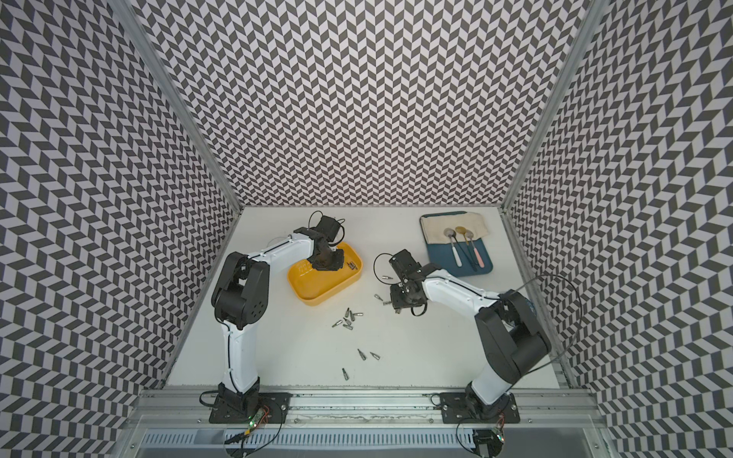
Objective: Put the bit on the desktop into the storage box
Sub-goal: Place the screwdriver bit in the storage box, then pick up the screwdriver bit from the center of the board.
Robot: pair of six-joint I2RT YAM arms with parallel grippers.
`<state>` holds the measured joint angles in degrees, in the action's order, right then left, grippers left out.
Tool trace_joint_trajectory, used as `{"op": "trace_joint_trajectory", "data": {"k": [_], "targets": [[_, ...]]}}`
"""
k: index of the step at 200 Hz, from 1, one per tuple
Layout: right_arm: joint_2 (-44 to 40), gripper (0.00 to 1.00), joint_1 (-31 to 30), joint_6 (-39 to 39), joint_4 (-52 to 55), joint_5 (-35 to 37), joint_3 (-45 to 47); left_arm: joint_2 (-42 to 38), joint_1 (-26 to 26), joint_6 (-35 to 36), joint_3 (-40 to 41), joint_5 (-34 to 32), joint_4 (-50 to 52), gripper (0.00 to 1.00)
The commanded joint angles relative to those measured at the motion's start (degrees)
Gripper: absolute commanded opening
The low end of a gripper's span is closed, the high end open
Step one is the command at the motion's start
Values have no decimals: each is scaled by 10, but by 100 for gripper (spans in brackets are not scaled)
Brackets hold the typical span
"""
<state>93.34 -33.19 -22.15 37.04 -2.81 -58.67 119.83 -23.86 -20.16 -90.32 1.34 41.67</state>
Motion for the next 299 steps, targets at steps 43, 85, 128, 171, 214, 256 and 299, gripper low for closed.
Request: {"op": "trace_joint_trajectory", "data": {"k": [43,85,128,171,214,256,299], "targets": [[4,45,-2,4,-19,0,19,7,3,7,6,8,-19,19],[11,46,1,14,-21,12,-9,2,3,6,12,5,-19,20],[56,48,1,49,-19,14,-71,-50,5,4,-7,-4,-12,29],[88,49,7,89,-44,-1,-111,-112,7,2,-45,-15,27,30],[152,49,11,115,-32,24,-169,-210,4,-13,-3,-7,40,31],[177,49,11,131,-27,80,-192,-316,1,-22,91,10,36,32],[200,51,12,142,-27,111,-212,-385,-16,-55,157,22,26,34]]}}
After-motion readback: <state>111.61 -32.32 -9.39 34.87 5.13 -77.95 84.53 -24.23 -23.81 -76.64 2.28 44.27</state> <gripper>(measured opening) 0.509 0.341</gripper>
